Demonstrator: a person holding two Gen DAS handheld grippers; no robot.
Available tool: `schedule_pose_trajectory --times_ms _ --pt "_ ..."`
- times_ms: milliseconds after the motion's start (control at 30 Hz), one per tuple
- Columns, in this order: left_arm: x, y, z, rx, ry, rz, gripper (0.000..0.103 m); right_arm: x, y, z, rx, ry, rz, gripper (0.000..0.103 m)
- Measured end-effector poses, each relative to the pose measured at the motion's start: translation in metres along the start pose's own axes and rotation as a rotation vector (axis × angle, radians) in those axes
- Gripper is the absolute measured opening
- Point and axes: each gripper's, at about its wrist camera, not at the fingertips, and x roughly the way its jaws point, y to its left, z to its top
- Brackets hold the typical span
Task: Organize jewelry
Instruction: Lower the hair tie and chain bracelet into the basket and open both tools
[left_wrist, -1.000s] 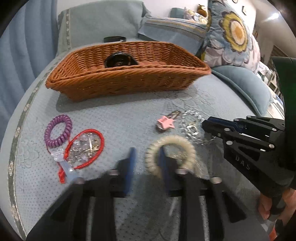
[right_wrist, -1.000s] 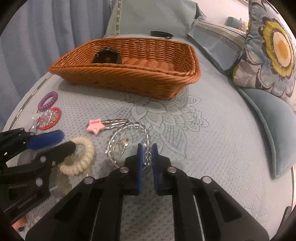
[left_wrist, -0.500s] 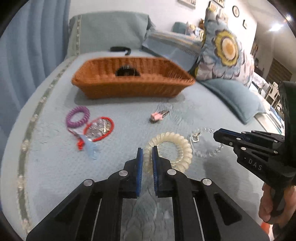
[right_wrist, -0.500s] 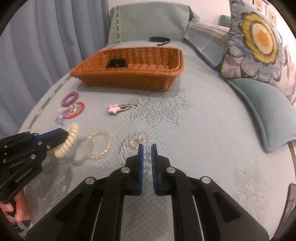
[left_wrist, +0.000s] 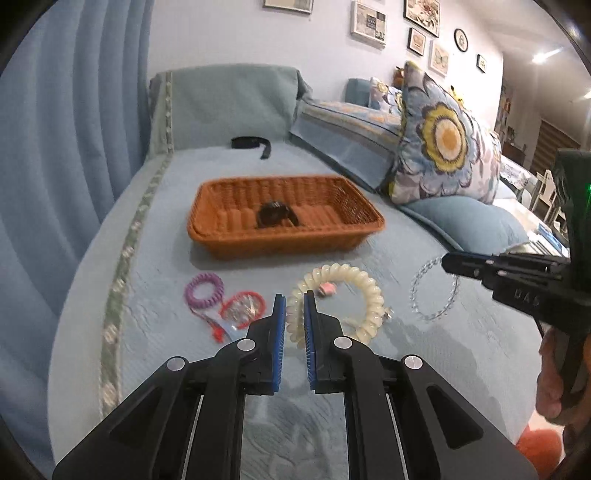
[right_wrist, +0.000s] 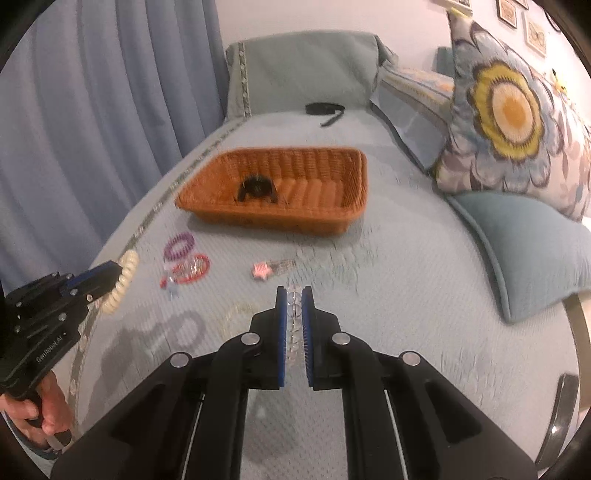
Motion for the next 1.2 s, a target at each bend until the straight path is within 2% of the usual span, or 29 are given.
schedule_pose_trajectory --times_ms 133,300,500,733,1000,1033,1067,1133,1200 --pt "0.012 0.02 0.028 -0.007 -0.025 0.039 0.008 0.015 0.007 0.04 -0.012 -0.036 0.031 0.006" --pt "0.056 0.048 0.074 -0.037 -0.036 0.08 0.008 0.05 0.014 0.09 -0.031 -0.072 0.048 0.006" --pt "0.122 0.058 0.103 -0.041 0.008 0.095 0.008 0.113 0.008 0.12 -0.018 -0.026 0.035 0.006" --pt "0.183 0.054 0.106 -0.041 0.089 0.09 0.008 0.169 -0.02 0.116 0.027 0.06 0.061 0.006" --pt "0.204 0.047 0.095 -0.029 0.128 0.075 0.01 0.182 -0.032 0.107 0.027 0.076 0.017 0.007" --pt "0.204 0.048 0.095 -0.031 0.129 0.067 0.011 0.181 -0.033 0.107 0.033 0.077 0.016 0.007" --pt "0.201 0.049 0.094 -0.035 0.124 0.051 0.02 0.179 -0.035 0.106 0.042 0.077 0.01 0.008" --pt "0.192 0.05 0.093 -0.042 0.108 0.038 0.035 0.173 -0.039 0.104 0.061 0.071 0.016 0.019" --pt "0.167 0.054 0.091 -0.063 0.057 -0.005 0.036 0.159 -0.042 0.098 0.069 0.044 0.026 0.027"
